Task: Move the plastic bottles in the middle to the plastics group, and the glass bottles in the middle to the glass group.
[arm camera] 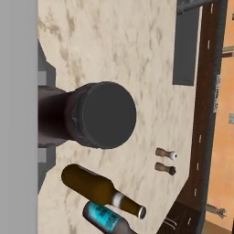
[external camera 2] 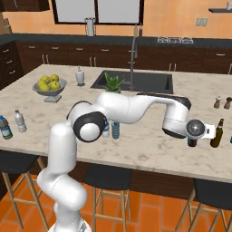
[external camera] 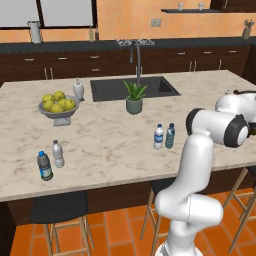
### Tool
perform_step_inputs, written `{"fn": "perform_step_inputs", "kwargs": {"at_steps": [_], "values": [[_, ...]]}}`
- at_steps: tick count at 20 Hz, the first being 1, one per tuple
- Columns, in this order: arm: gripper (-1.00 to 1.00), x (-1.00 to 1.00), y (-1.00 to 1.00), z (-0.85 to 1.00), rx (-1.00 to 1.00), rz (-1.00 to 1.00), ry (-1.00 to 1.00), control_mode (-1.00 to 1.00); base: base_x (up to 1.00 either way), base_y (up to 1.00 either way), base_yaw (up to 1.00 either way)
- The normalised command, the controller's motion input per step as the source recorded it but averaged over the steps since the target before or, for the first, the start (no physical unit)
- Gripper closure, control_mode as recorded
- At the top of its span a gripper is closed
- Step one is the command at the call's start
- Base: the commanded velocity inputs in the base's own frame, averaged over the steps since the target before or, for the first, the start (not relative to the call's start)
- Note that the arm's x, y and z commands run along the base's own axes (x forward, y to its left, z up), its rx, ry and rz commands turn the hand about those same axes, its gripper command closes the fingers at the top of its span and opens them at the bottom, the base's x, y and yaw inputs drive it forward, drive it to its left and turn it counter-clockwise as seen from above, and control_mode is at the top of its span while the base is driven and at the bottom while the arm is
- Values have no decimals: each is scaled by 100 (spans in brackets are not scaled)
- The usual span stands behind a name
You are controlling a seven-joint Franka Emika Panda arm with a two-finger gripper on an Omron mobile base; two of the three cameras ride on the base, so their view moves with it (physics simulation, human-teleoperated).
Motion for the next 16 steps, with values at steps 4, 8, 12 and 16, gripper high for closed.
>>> {"fn": "perform_step_inputs", "kwargs": {"at_steps": [4,8,12,16], "values": [[100,0,-10,-1,0,0,0,-100,0,0,0],[100,0,0,-26,0,0,0,-100,0,0,0],[100,0,0,-47,0,0,0,-100,0,0,0],[100,0,0,-46,0,0,0,-100,0,0,0]]}}
